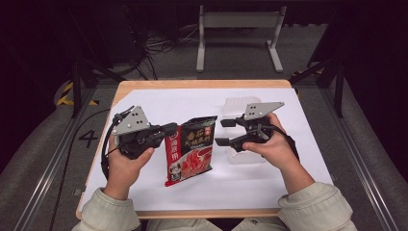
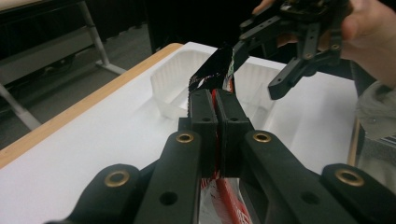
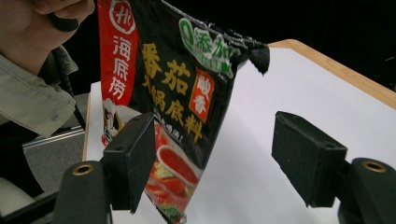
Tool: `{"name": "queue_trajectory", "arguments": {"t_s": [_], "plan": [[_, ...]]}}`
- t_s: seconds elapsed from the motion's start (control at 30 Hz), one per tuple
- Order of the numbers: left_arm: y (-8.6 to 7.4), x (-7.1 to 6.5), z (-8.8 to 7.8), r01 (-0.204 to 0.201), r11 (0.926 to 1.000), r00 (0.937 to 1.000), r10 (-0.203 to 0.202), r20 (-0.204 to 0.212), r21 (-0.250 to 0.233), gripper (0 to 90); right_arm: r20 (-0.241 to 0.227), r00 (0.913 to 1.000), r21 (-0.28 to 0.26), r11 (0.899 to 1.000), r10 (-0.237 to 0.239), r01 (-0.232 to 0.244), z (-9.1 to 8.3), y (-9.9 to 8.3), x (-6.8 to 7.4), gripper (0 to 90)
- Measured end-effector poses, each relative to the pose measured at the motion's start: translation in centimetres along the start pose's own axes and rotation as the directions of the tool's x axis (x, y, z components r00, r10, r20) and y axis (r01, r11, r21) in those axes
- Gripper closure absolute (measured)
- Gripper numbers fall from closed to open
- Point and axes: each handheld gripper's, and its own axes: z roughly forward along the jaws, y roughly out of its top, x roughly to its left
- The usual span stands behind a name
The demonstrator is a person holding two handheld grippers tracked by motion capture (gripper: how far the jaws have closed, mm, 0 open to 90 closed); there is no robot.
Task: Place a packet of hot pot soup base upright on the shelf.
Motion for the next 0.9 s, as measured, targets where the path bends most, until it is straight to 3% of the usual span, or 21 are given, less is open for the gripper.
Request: {"name": "queue_trajectory", "arguments": {"t_s": [0.47,0.8,0.83,0.9], "plan": [[0.1,-0.3,-0.1,-0.011,0.9997,0.9993,0.012,0.036,-0.022,88.1,-0.095,0.9946,0.005,0.999,-0.043,0.043,3.3,0.6,0.5,26.7],[0.2,-0.7,0.0,-0.021,0.9993,0.9985,0.023,0.050,-0.032,88.7,-0.155,0.9855,0.013,0.997,-0.070,0.073,5.1,0.6,0.7,26.7],[0.2,-0.7,0.0,-0.025,0.9992,0.9984,0.026,0.050,-0.030,88.9,-0.160,0.9845,0.007,0.997,-0.072,0.074,5.2,0.6,0.7,27.4],[0.2,-0.7,0.1,-0.023,0.9994,0.9983,0.024,0.054,-0.026,89.1,-0.166,0.9822,0.021,0.996,-0.087,0.092,5.3,0.7,0.8,40.5]]}}
